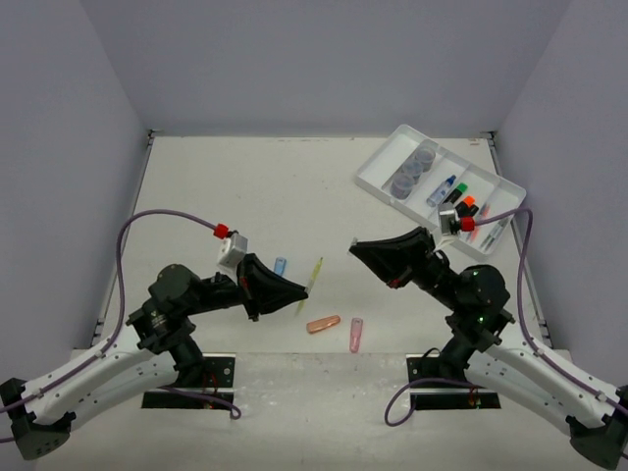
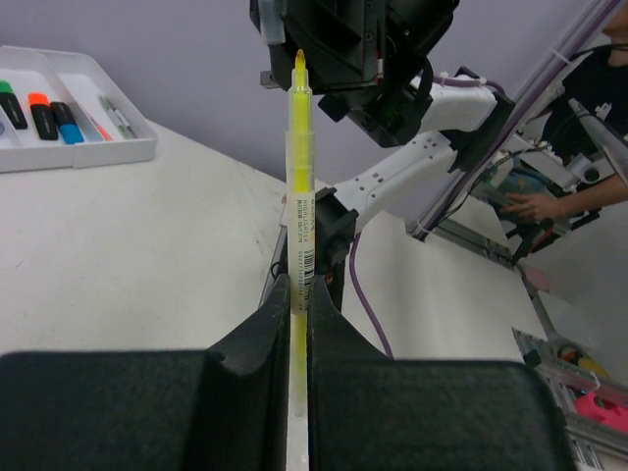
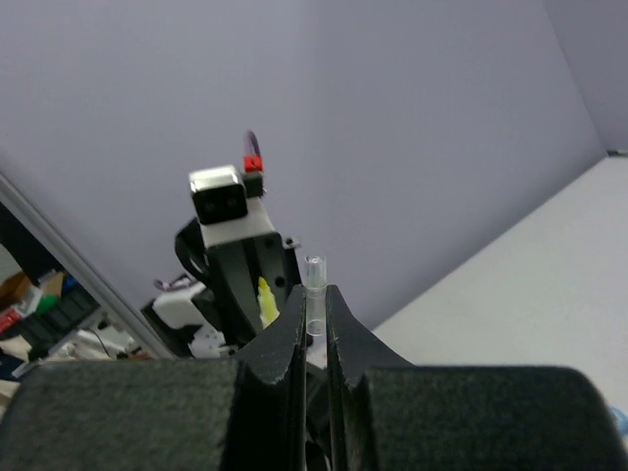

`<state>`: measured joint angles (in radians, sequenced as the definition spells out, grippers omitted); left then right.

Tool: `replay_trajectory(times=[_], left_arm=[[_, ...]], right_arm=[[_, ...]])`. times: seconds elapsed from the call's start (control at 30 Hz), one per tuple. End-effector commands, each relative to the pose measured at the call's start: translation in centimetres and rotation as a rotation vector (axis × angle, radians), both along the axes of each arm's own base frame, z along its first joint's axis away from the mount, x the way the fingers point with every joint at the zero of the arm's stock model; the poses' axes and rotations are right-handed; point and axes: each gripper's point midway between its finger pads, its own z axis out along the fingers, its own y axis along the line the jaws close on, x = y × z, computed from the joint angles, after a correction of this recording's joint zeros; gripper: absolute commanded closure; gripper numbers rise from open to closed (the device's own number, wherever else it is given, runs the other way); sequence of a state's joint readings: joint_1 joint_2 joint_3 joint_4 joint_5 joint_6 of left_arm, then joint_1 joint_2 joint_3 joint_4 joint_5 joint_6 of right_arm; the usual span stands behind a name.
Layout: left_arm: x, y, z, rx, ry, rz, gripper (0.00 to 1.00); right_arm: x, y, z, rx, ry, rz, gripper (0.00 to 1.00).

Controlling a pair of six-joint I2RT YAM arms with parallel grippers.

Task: Sort the stationery into containers
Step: Close the pen cap on the pen.

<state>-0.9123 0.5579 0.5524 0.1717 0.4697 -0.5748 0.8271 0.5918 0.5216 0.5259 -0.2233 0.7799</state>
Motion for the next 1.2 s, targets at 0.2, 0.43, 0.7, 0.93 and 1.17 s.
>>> replay_trajectory(times=[0.2,0.43,0.7,0.93,1.17], left_arm=[[1.6,-1.0,2.1,-0.132,0.06,0.045,1.0],[1.8,-1.4,2.1,-0.135,0.067,0.038,1.0],[1.8,-1.8,2.0,-0.133,0.073,0.025,1.0],[1.7,-1.8,2.2,-0.135,0.066,0.019,1.0],[1.7,-1.7,2.3,-0.138,0.064,0.02,1.0]], right_arm=[[0.4,-0.5,6.4,0.223,-0.061,-0.009,1.0],[0.0,0.3,6.5,0.2,-0.079,0.029,1.0],[0.0,1.6,6.1,0.162,-0.076,0.067,1.0],[0.1,2.4,5.7,0.136,-0.074,0.084,1.0],[0.2,2.8,5.1,0.121,-0.066,0.09,1.0]])
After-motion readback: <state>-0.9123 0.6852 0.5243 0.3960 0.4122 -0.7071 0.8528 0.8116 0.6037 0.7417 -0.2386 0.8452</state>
